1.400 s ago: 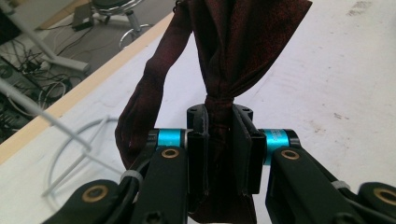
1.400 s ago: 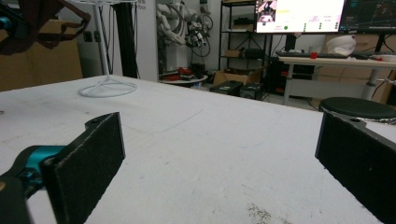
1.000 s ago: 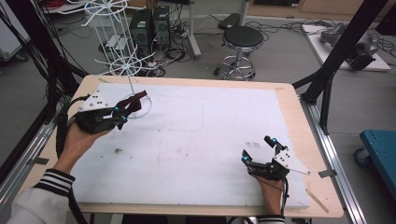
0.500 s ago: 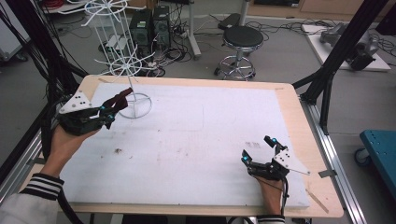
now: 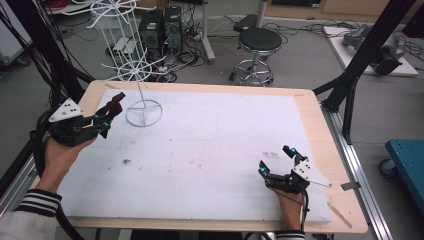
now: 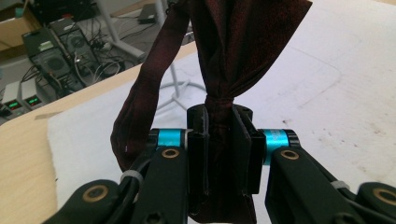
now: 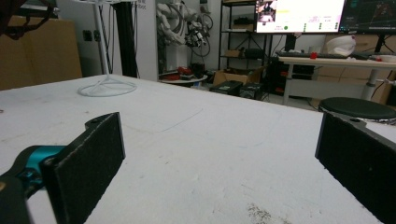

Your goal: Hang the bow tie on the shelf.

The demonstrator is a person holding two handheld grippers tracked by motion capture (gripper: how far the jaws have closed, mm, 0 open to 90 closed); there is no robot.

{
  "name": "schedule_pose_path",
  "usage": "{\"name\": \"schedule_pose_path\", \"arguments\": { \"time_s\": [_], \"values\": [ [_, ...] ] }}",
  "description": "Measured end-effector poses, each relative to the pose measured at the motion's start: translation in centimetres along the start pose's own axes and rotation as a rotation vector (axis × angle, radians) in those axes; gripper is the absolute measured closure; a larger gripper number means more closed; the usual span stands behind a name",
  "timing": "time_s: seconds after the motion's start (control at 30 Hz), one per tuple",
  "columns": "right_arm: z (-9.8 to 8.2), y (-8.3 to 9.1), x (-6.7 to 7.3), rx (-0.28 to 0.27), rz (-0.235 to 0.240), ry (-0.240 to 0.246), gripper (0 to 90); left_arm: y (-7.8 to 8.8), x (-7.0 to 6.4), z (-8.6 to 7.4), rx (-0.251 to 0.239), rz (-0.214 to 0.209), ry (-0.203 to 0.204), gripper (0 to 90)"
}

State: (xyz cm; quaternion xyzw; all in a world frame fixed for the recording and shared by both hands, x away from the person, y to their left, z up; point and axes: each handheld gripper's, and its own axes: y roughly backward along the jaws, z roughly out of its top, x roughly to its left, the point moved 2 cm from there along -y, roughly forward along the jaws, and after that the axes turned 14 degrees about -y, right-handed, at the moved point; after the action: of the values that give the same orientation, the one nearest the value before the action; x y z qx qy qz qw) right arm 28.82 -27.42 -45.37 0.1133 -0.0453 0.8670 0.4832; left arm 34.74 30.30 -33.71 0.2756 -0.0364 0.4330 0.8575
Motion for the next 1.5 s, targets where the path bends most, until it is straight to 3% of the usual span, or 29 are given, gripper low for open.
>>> {"name": "schedule_pose_path", "arguments": {
  "time_s": [0.23,0.57,1.2,1.5],
  "values": [
    [0.0,0.0,0.0,0.005,0.001,-0.009,0.7,0.4,0.7,0.2,-0.026,0.044,0.035,77.3],
    [0.0,0.0,0.1,0.005,0.001,-0.009,0.7,1.0,1.1,2.1,-0.062,0.096,0.007,77.3],
    [0.0,0.0,0.0,-0.002,0.002,-0.002,0.7,0.4,0.7,4.1,-0.094,0.088,-0.015,77.2],
    [0.0,0.0,0.0,-0.002,0.001,-0.001,0.7,-0.8,0.1,4.6,-0.066,0.093,-0.057,77.2]
  ]
}}
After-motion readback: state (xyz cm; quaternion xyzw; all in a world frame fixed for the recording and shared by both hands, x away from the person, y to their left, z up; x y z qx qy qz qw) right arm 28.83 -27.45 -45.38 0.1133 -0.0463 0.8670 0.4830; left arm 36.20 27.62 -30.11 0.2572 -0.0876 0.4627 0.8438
